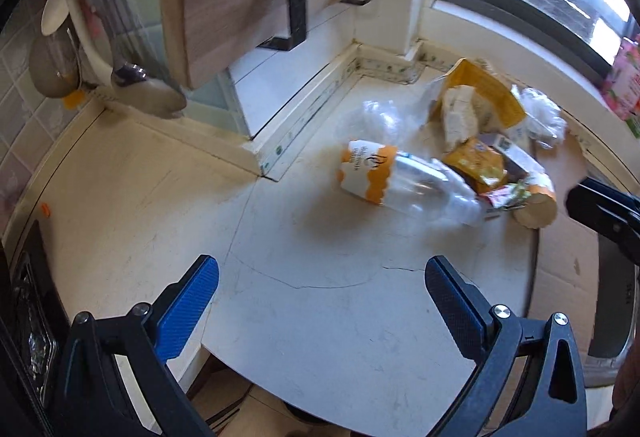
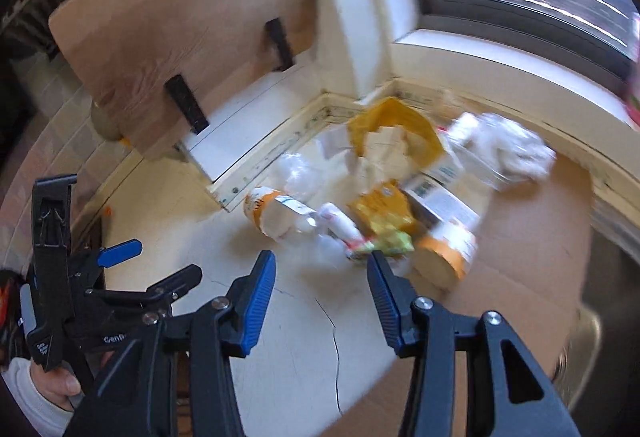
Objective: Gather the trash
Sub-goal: 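Grasp the clear plastic bottle with the right tool, then grasp the orange-and-white cake cup with the left tool while the right tool holds the bottle, then lower both held items over the floor bin and open both tools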
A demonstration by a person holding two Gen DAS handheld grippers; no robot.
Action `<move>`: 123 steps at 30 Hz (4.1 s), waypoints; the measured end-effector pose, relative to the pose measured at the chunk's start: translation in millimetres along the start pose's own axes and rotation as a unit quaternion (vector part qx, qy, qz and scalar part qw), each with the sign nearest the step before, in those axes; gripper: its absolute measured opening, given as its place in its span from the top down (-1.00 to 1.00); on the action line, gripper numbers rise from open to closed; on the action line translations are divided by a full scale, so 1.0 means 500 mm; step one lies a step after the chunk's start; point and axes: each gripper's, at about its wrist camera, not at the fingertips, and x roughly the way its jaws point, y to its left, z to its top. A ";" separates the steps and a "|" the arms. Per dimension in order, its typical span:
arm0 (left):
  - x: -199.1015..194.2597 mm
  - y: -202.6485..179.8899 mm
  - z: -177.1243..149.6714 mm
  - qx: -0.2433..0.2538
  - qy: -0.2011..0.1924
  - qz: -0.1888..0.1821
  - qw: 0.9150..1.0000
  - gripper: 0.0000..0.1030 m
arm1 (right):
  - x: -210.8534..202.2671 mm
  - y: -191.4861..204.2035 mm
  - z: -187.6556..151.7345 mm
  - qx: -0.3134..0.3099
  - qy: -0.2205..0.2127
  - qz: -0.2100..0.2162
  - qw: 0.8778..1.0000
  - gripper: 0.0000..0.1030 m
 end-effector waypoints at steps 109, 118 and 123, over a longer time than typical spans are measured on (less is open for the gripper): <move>0.048 -0.062 -0.015 -0.034 0.055 -0.126 0.990 -0.08 | -0.019 -0.030 -0.153 -0.003 0.116 0.031 0.993 -0.05; -0.115 0.007 -0.103 0.009 0.030 -0.152 0.988 -0.08 | -0.109 0.065 -0.200 0.012 0.081 0.021 0.996 -0.05; -0.196 0.059 -0.167 0.036 0.008 -0.166 0.985 -0.09 | -0.144 0.152 -0.266 0.044 0.067 0.014 0.997 -0.05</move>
